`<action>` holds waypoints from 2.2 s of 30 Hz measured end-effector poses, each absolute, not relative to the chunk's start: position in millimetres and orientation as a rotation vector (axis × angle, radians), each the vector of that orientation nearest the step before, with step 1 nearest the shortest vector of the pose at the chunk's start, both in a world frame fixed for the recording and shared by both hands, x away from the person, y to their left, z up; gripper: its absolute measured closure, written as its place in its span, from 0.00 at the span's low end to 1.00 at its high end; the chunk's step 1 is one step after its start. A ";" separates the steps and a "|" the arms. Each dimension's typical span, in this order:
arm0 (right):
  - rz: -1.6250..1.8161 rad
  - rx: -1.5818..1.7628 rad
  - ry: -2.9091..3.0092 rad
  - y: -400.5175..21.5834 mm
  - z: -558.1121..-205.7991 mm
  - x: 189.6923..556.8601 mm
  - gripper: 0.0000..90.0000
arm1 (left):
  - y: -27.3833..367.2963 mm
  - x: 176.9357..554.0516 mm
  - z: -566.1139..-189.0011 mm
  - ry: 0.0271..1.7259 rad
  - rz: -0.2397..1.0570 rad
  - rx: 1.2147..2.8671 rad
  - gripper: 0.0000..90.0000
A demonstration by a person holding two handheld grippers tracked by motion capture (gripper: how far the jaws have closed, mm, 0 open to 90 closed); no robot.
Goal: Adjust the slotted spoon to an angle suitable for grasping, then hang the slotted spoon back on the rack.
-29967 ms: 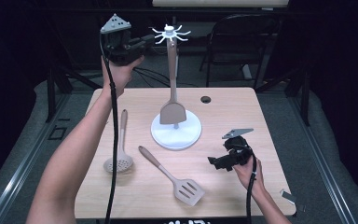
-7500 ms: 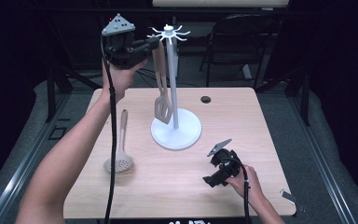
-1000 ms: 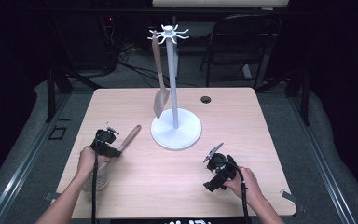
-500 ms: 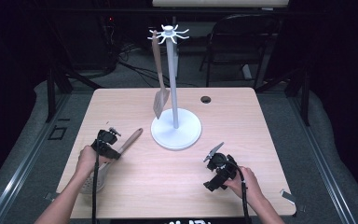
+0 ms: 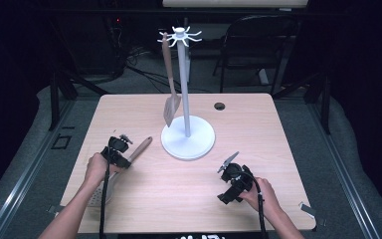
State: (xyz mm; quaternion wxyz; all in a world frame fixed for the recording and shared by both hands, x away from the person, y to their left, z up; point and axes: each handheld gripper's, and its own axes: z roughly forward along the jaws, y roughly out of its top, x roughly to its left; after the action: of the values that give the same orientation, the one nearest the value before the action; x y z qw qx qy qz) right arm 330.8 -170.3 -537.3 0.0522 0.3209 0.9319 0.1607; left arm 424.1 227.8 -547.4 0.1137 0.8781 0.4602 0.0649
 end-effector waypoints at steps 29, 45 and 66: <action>0.480 0.973 2.825 -171.8 -534.9 330.1 0.10 | 260.1 391.0 -518.5 1.219 0.368 2.186 0.85; 0.497 0.995 2.832 -173.4 -536.5 333.1 0.10 | 272.0 361.8 -492.6 1.105 0.550 1.953 0.85; 0.474 1.011 2.828 -175.0 -538.7 335.4 0.10 | 251.4 341.6 -453.2 0.953 0.786 1.643 0.85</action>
State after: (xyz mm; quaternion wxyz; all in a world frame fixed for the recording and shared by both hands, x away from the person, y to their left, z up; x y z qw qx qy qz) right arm 335.4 -175.0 -538.7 0.0506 0.3320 0.9290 0.1556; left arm 341.6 251.4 -453.2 0.5168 0.6841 0.3969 0.3276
